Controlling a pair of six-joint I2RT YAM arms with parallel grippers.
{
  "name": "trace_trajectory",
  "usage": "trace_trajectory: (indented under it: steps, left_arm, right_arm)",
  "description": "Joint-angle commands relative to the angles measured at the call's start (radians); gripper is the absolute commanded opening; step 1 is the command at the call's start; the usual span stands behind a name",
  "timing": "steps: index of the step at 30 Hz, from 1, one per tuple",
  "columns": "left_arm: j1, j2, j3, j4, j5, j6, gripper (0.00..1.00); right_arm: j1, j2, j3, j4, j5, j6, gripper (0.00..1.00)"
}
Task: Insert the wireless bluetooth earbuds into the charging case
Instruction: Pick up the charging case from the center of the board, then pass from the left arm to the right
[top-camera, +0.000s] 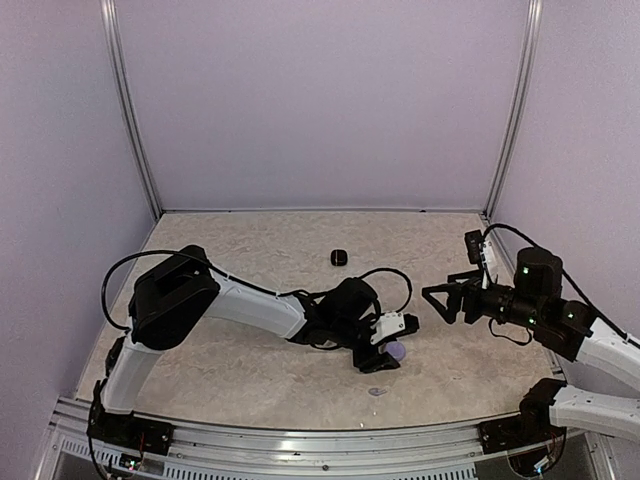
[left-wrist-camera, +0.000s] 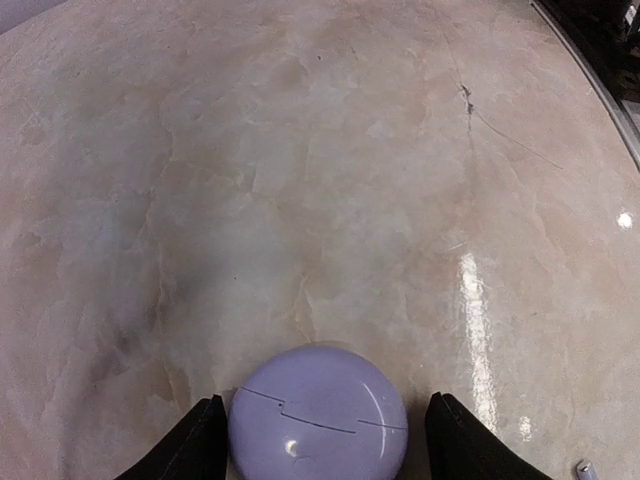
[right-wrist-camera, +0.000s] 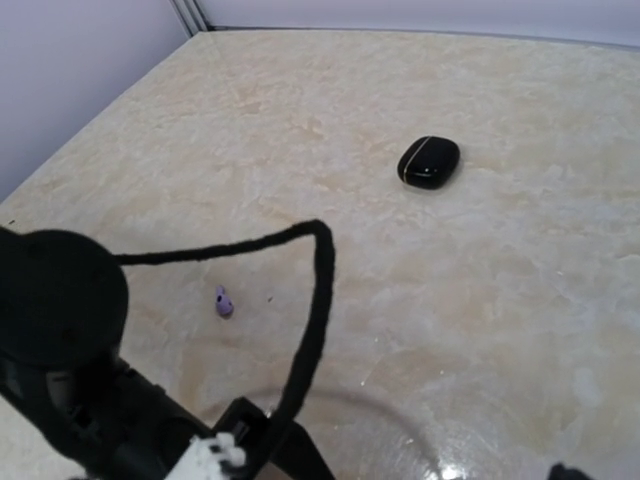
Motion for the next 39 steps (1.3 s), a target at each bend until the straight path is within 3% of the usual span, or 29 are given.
trace_trajectory:
  steps: [1,5,11,19,26,33,39]
  left_arm:
    - [0.008,0.032,0.022,-0.021,0.008,0.028,0.65]
    - [0.01,0.03,0.003,-0.012,0.012,0.038,0.54]
    - [0.048,-0.082,-0.128,0.113,0.153,-0.045,0.41]
    - [0.115,-0.304,-0.278,0.145,0.46,-0.184,0.4]
    - [0.137,-0.476,-0.353,0.105,0.552,-0.235,0.4]
    - [0.14,-0.577,-0.349,0.05,0.65,-0.257,0.38]
    - [0.135,-0.623,-0.32,-0.021,0.734,-0.246,0.38]
  right_arm:
    - [-0.011,-0.024,-0.015,0.009,-0.021,0.002,0.98]
    - [-0.012,-0.049,-0.024,0.008,-0.027,0.003,0.97]
    - [-0.011,-0.074,-0.039,0.042,-0.081,-0.043,0.93]
    - [-0.006,0.012,-0.071,0.251,-0.322,-0.123,0.77]
    - [0.052,0.082,-0.039,0.361,-0.461,-0.232,0.67]
    - [0.202,0.097,0.005,0.382,-0.453,-0.382,0.6]
    - [0.371,0.171,0.121,0.275,-0.363,-0.538,0.55]
